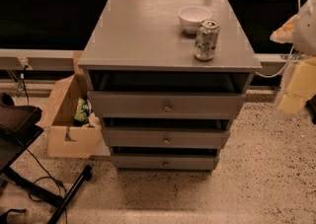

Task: Open middle drawer

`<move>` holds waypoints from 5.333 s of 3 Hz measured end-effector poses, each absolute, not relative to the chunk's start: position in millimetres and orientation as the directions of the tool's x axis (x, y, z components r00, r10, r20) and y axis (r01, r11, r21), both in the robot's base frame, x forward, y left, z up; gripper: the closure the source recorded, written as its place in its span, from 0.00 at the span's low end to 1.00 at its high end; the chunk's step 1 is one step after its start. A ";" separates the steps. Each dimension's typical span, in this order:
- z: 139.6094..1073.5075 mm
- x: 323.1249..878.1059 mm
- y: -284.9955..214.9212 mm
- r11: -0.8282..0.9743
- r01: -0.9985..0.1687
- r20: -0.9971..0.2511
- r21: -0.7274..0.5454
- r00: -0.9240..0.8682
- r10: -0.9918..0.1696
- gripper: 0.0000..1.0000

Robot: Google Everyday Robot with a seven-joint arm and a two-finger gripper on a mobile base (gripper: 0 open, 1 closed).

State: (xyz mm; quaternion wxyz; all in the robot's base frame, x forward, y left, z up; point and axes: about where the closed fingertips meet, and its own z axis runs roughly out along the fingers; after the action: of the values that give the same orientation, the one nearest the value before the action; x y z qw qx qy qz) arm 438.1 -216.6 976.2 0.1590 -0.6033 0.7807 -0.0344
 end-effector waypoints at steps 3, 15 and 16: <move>901.0 427.0 -204.6 0.335 -0.913 -0.248 -0.231 -0.278 -0.928 0.00; 456.2 647.4 -103.7 0.232 -0.923 -0.103 -0.308 -0.210 -0.972 0.00; 447.4 650.9 -110.1 0.250 -0.918 -0.094 -0.308 -0.232 -0.968 0.00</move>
Offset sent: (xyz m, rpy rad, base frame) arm -0.0065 0.0078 -0.1179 0.0426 0.0573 -0.0633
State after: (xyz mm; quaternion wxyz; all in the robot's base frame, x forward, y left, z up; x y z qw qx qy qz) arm 650.9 -110.1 447.4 0.1337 -0.6051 0.7792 -0.0941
